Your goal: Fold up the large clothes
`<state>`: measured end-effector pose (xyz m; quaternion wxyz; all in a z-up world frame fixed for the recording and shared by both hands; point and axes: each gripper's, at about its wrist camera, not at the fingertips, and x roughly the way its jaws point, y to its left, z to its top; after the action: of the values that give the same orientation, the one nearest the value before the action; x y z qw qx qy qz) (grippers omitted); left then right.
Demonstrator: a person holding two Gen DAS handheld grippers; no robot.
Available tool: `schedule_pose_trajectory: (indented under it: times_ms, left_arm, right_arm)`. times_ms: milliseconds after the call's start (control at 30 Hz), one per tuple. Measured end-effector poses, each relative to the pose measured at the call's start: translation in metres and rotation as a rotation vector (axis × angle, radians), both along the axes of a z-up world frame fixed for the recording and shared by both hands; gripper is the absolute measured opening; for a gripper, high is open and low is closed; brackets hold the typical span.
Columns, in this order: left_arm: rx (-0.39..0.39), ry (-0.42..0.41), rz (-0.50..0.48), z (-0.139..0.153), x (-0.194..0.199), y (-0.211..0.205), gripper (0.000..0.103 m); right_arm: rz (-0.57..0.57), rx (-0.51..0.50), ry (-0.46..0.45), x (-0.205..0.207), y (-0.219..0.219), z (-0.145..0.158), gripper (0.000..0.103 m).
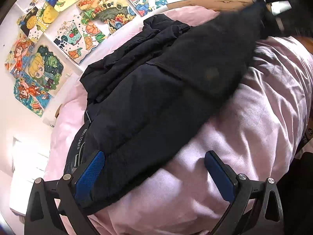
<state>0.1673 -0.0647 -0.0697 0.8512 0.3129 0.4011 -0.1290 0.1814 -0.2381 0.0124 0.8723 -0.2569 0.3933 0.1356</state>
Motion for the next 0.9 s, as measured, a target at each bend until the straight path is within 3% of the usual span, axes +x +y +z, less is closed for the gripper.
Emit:
schedule_pose_trajectory:
  times_ms: [167,233,300,500,700,800,900]
  left_arm:
    - [0.013,-0.079,0.053,0.004,0.004,0.007,0.103]
    - [0.043,-0.118,0.121,0.005,0.01,0.015,0.103]
    - [0.036,-0.146,0.165,0.009,0.015,0.024,0.103]
    - [0.027,-0.231,0.305,0.022,0.027,0.047,0.087]
    - [-0.007,-0.33,0.325,0.037,0.022,0.053,0.08]
    - [-0.02,-0.336,0.335,0.037,0.023,0.056,0.077]
    - [-0.048,-0.318,0.317,0.037,0.023,0.054,0.052]
  right_arm:
    - [-0.124,0.238,-0.019,0.02,-0.028,0.033,0.016]
    - [-0.152,0.285,-0.022,0.023,-0.037,0.033,0.016]
    - [-0.166,0.294,-0.036,0.023,-0.041,0.03,0.016]
    - [-0.185,0.307,-0.056,0.022,-0.048,0.025,0.015]
    - [-0.197,0.309,-0.085,0.019,-0.047,0.031,0.015]
    - [-0.202,0.303,-0.094,0.017,-0.044,0.031,0.015]
    - [-0.197,0.288,-0.105,0.016,-0.041,0.03,0.015]
